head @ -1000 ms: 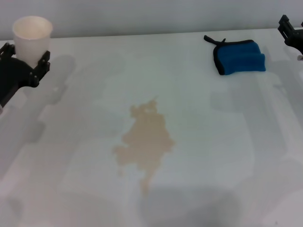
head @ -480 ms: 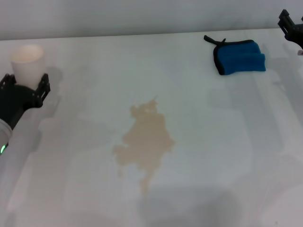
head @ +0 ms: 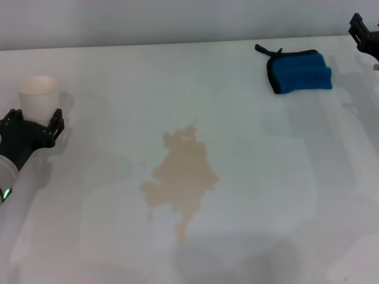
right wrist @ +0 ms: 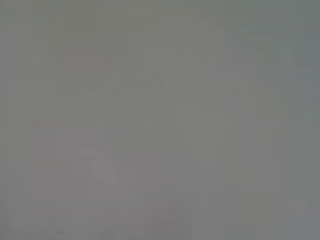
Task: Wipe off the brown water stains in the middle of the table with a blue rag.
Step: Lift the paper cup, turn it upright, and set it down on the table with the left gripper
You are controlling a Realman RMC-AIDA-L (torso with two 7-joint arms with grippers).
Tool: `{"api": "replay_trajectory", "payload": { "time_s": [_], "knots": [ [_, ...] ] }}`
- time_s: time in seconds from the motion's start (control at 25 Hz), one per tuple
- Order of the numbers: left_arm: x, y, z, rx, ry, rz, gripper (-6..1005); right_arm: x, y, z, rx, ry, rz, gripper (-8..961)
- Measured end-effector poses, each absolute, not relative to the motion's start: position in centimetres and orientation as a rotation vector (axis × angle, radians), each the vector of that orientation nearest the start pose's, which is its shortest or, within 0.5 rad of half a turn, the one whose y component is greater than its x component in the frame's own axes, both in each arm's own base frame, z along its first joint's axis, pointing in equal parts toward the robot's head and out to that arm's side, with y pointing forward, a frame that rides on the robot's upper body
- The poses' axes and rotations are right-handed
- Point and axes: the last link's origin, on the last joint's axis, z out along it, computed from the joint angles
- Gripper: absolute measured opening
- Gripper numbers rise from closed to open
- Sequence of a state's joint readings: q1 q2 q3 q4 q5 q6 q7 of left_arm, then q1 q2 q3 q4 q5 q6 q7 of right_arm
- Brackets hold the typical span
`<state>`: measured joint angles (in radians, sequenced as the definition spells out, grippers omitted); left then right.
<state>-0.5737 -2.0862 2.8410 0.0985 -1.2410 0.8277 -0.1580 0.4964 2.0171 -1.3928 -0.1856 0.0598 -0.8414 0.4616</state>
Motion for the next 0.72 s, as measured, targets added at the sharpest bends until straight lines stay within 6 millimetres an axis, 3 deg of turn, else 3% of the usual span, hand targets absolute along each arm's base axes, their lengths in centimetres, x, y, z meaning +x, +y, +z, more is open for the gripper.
{"api": "replay_trajectory", "payload": {
  "time_s": [0.72],
  "knots": [
    [-33.73,34.96,-6.78,-1.899,-0.687,-0.343,647,36.21,37.89,3.99,-1.438,0.836,0.676,680]
  ]
}}
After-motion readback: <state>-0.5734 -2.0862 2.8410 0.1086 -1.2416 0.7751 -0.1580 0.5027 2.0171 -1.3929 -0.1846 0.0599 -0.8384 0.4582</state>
